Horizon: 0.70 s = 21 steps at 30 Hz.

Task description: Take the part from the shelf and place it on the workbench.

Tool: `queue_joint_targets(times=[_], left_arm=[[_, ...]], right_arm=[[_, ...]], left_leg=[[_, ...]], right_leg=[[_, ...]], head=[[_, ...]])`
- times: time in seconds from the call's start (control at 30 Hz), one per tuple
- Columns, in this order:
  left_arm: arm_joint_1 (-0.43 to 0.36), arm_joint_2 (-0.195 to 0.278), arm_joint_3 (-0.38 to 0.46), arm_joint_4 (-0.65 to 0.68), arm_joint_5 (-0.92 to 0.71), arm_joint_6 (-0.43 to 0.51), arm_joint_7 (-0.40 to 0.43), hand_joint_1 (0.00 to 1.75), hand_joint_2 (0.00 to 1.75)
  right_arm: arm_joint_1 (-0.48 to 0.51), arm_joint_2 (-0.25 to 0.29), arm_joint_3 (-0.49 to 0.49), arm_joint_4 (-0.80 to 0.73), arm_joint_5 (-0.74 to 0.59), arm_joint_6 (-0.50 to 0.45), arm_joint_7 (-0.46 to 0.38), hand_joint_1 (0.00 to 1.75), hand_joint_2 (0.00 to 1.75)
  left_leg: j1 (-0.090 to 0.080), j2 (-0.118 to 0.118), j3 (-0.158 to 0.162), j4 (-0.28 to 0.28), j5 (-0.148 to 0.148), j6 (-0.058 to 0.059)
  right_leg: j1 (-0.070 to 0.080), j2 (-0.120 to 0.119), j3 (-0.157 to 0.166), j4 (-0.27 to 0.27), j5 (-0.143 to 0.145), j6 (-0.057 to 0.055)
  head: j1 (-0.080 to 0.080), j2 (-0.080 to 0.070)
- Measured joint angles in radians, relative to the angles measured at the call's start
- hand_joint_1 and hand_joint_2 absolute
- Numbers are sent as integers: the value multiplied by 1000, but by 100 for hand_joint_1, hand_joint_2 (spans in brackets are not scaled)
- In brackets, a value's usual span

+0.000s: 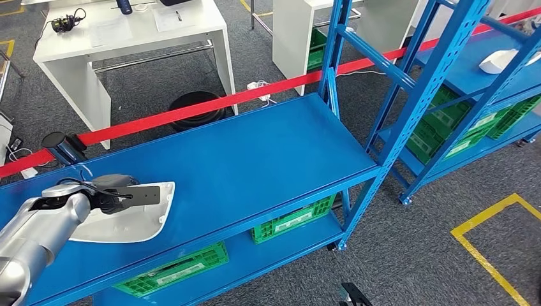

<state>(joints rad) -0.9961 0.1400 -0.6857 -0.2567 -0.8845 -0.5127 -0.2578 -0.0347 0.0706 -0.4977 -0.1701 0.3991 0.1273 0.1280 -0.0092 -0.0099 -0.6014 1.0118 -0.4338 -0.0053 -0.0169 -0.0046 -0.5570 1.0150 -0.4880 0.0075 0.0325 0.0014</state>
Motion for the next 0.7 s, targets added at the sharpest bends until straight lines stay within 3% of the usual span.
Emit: queue_joint_targets(times=[0.7], left_arm=[[14, -2, 10, 0, 25, 52, -22, 175, 175]], right_arm=[[0, 0, 0, 0, 3, -1, 1, 0, 0]], left_leg=[[0, -7, 0, 0, 1, 1]], right_leg=[[0, -6, 2, 0, -1, 0]], head=[[0, 0]])
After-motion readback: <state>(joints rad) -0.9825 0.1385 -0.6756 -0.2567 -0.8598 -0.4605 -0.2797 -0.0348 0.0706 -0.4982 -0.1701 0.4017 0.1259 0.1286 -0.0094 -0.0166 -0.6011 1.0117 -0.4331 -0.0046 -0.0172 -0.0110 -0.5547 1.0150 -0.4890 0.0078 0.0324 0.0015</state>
